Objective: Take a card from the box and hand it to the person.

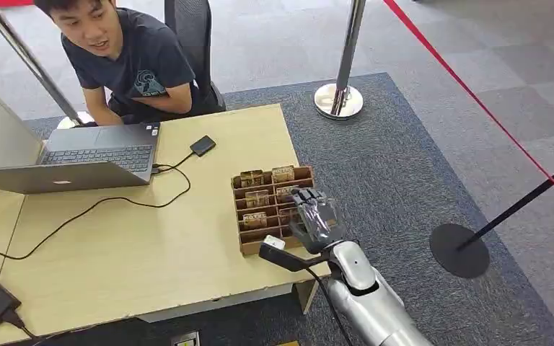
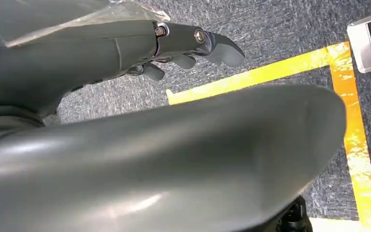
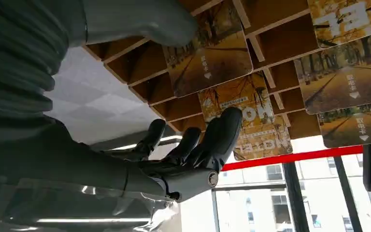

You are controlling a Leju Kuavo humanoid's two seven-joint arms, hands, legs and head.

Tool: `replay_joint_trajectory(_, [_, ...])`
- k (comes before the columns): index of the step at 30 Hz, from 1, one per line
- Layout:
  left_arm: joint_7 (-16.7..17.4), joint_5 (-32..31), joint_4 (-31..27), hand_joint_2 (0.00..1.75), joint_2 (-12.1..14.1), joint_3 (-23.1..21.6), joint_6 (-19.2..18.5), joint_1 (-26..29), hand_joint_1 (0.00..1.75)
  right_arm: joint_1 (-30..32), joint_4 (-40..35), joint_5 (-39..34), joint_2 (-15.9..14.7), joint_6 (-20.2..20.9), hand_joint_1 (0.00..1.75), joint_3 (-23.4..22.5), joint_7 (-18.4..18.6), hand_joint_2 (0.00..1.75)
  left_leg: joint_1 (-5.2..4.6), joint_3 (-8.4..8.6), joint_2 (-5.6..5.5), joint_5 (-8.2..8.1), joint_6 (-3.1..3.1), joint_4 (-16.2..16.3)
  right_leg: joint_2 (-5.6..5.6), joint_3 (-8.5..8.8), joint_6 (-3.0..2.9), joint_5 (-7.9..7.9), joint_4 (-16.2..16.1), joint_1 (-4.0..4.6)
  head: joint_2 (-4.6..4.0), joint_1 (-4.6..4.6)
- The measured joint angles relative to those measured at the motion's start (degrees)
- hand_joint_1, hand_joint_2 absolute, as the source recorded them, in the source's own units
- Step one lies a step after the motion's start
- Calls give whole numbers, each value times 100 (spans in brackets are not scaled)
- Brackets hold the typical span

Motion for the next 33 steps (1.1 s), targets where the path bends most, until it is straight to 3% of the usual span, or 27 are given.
replay_joint_trajectory(33, [22, -131, 0, 0, -4, 0, 0, -1, 0, -169, 435, 48, 120, -98, 93, -18, 15, 175, 0, 5, 1, 1, 0, 0, 0, 3, 0, 0, 0, 0, 0, 0])
